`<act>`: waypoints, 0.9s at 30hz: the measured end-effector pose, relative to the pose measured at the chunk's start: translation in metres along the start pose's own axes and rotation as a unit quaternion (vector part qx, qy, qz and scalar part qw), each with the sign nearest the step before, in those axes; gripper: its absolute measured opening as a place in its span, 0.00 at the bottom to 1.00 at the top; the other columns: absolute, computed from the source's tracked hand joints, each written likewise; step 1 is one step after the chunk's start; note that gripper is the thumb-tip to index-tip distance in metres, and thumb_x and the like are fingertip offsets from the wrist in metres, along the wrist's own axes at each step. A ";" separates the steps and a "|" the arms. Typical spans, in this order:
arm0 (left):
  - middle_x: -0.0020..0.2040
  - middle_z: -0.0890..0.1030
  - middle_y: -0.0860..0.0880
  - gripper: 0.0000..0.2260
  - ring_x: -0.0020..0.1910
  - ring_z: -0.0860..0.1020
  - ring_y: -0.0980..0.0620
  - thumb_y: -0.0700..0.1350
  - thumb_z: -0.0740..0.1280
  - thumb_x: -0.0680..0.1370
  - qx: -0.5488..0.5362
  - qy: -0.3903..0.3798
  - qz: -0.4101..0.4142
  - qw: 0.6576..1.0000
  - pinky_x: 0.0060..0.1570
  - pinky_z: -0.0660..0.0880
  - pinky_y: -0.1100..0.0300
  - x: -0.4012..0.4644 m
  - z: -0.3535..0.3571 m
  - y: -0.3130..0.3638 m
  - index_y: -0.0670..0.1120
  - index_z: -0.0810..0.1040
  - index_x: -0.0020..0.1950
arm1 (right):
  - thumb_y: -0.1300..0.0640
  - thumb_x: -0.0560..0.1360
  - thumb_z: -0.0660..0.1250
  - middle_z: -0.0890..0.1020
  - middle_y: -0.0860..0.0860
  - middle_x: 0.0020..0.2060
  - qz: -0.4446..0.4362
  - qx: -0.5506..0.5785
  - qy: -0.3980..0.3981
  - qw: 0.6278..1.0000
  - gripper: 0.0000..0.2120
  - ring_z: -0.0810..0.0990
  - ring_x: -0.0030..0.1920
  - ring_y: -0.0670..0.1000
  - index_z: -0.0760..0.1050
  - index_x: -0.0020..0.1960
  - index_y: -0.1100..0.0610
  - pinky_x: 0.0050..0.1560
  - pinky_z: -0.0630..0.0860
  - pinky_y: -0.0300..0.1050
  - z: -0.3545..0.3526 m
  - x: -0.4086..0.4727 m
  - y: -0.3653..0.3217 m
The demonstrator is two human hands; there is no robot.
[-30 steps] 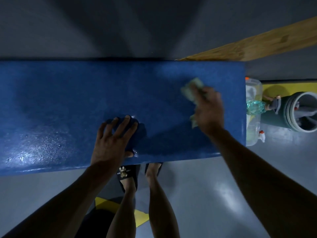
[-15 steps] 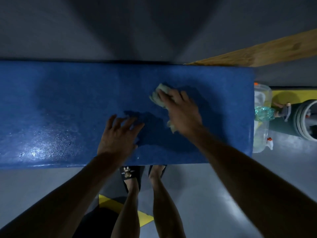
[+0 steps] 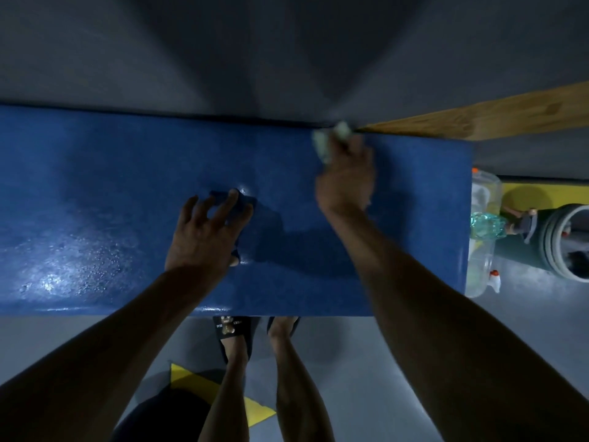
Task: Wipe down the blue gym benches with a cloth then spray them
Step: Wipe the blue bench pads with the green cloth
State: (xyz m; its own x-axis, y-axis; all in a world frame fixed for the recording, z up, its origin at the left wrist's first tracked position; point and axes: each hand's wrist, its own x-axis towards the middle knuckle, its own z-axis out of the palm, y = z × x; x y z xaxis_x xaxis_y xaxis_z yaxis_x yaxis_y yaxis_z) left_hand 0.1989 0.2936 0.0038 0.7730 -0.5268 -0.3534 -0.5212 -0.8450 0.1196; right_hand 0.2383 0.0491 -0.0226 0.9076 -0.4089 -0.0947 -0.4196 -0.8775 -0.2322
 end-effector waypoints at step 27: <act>0.73 0.69 0.42 0.48 0.64 0.72 0.32 0.50 0.84 0.54 0.013 -0.026 -0.021 0.999 0.65 0.65 0.34 -0.002 -0.004 0.004 0.48 0.70 0.73 | 0.63 0.67 0.72 0.74 0.49 0.64 -0.179 0.000 -0.024 0.984 0.34 0.74 0.55 0.56 0.70 0.71 0.47 0.52 0.72 0.53 0.000 -0.017 -0.034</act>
State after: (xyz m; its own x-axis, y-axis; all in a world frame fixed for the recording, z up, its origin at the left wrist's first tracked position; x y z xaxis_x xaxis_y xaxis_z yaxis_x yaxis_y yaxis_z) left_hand 0.1966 0.2910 0.0083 0.7753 -0.4844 -0.4054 -0.4982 -0.8635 0.0789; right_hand 0.2372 0.0859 -0.0132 0.9967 -0.0614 -0.0525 -0.0730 -0.9633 -0.2583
